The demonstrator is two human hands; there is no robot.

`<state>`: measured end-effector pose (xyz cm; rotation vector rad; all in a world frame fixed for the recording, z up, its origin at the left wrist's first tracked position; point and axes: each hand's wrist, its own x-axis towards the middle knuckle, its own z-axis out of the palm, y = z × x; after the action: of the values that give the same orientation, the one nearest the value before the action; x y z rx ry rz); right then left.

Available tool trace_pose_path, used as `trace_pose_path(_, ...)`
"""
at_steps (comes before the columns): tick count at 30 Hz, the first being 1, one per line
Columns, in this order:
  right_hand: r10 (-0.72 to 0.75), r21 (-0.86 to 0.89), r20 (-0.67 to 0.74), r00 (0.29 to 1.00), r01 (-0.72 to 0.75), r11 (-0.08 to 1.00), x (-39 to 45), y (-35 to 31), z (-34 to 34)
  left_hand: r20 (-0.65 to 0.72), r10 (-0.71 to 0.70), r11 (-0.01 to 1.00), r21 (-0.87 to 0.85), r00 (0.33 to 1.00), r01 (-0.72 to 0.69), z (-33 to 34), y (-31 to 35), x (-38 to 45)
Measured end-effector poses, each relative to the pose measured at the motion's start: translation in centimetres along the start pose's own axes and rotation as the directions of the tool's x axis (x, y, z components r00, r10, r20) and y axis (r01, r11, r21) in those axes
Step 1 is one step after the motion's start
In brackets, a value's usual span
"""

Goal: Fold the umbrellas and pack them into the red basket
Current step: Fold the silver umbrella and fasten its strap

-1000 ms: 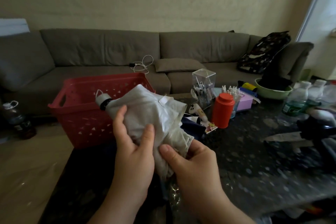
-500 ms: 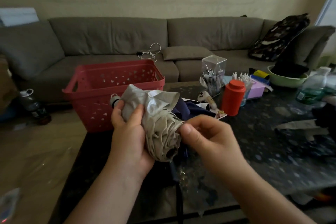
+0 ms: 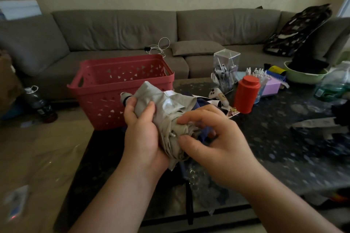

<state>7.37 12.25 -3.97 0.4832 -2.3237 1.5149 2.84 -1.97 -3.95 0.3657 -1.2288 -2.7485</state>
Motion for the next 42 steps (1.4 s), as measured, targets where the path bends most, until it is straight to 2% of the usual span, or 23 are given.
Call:
trace_pose_path(2,0.075,0.147,0.051,0.996,-0.082,0.986,0.1,-0.1,0.1,-0.007,-0.014,1.000,-0.026,1.000,0.014,0.0,0.0,0.0)
trace_pose_path(4,0.120,0.205,0.054,0.991,-0.129,0.970,0.2,0.0,0.1,-0.019,-0.012,0.999,-0.036,1.000,0.012,0.2,0.0,-0.2)
trace_pose_path(11,0.074,0.266,0.022,0.997,-0.077,0.961,0.2,-0.7,-0.6,-0.015,0.038,0.995,0.089,0.999,-0.036,0.5,0.1,-0.6)
trace_pose_path(13,0.064,0.201,0.021,0.998,-0.067,0.977,0.2,-0.6,-0.6,-0.026,0.058,0.992,0.116,0.998,-0.055,0.4,0.0,-0.5)
trace_pose_path(16,0.062,0.093,0.014,0.998,-0.063,0.994,0.3,-0.2,-0.4,-0.040,0.044,0.993,0.113,0.998,-0.039,0.4,-0.1,-0.3)
trace_pose_path(21,0.157,0.241,0.013,0.987,-0.156,0.958,0.3,0.1,0.0,-0.037,-0.041,0.999,-0.010,0.998,0.041,0.7,-0.4,-0.4)
trace_pose_path(23,0.137,0.183,0.010,0.991,-0.136,0.974,0.2,0.0,0.1,-0.040,-0.018,1.000,-0.015,0.999,0.017,0.8,-0.6,-0.5)
trace_pose_path(25,0.067,0.035,0.003,0.998,-0.067,0.997,0.2,0.0,-0.2,-0.053,0.034,0.999,-0.004,0.998,-0.034,0.8,-0.6,-0.6)
trace_pose_path(27,-0.054,-0.181,-0.027,0.998,0.048,0.982,0.1,0.1,-0.4,-0.052,0.090,0.995,0.038,0.995,-0.088,0.8,-0.7,-0.5)
trace_pose_path(29,-0.217,-0.364,-0.074,0.973,0.176,0.915,0.1,0.4,-0.2,-0.034,0.130,0.990,0.063,0.991,-0.128,0.8,-0.6,-0.7)
trace_pose_path(32,-0.375,-0.404,-0.146,0.915,0.291,0.867,0.1,0.7,0.0,-0.002,0.138,0.988,0.072,0.990,-0.138,0.9,-0.6,-1.0)
trace_pose_path(34,-0.339,-0.307,-0.190,0.921,0.272,0.912,0.1,0.3,-0.2,0.011,0.130,0.989,0.068,0.991,-0.130,0.9,-0.5,-1.2)
trace_pose_path(37,-0.162,-0.162,-0.204,0.965,0.130,0.978,0.1,-0.3,-0.3,0.006,0.171,0.979,0.114,0.985,-0.170,0.9,-0.4,-1.4)
trace_pose_path(40,-0.034,-0.068,-0.213,0.976,0.020,0.997,0.0,-0.4,0.1,0.000,0.219,0.966,0.141,0.976,-0.217,1.0,-0.3,-1.4)
trace_pose_path(42,-0.017,-0.038,-0.220,0.975,0.009,0.999,-0.1,-0.4,0.3,-0.003,0.222,0.965,0.141,0.975,-0.219,1.0,-0.3,-1.5)
